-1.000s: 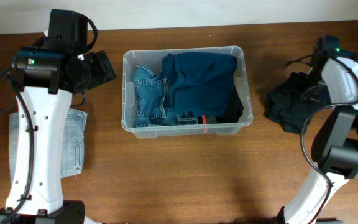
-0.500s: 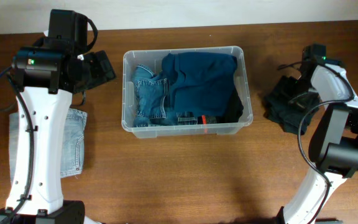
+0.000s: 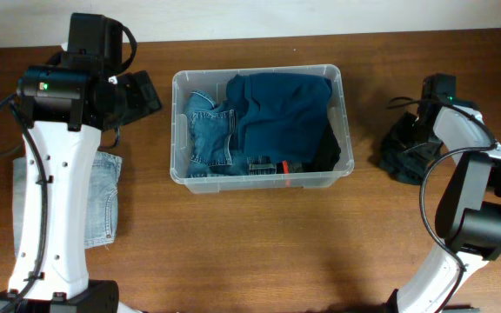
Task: Pack container
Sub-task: 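Lift the black Nike shirt and carry it over the bin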
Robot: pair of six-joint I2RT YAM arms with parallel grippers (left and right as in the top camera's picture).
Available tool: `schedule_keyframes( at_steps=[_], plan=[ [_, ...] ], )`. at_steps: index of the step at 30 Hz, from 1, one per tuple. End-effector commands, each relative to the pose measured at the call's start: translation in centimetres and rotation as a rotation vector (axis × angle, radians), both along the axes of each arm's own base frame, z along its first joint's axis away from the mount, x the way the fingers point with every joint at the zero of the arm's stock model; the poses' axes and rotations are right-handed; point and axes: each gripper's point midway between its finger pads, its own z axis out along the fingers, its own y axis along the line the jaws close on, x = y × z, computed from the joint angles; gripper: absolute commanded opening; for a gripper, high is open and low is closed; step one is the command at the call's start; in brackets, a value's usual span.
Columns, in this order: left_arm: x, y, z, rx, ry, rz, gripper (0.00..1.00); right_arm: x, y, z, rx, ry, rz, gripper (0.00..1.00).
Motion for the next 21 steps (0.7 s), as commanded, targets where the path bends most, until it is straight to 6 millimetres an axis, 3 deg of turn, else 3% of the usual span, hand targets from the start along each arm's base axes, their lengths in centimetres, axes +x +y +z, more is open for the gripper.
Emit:
schedule_keyframes(
  at_steps=[1, 5, 8, 15, 21],
  plan=[
    [0.1, 0.2, -0.2, 0.006, 0.008, -0.004, 0.99, -2.8, 1.3, -4.1, 0.062, 0.142, 0.024, 0.07],
    [0.1, 0.2, -0.2, 0.006, 0.008, -0.004, 0.99, -2.3, 1.1, -3.5, 0.051, 0.130, 0.066, 0.04],
    [0.1, 0.2, -0.2, 0.006, 0.008, -0.004, 0.99, -1.4, 0.8, -1.6, 0.033, 0.105, 0.108, 0.04],
    [0.1, 0.2, -0.2, 0.006, 0.008, -0.004, 0.99, 1.6, 0.3, 6.6, -0.016, -0.033, 0.139, 0.04],
    [0.1, 0.2, -0.2, 0.006, 0.008, -0.004, 0.99, 3.8, 2.4, 14.8, -0.067, -0.158, 0.239, 0.04]
  ],
)
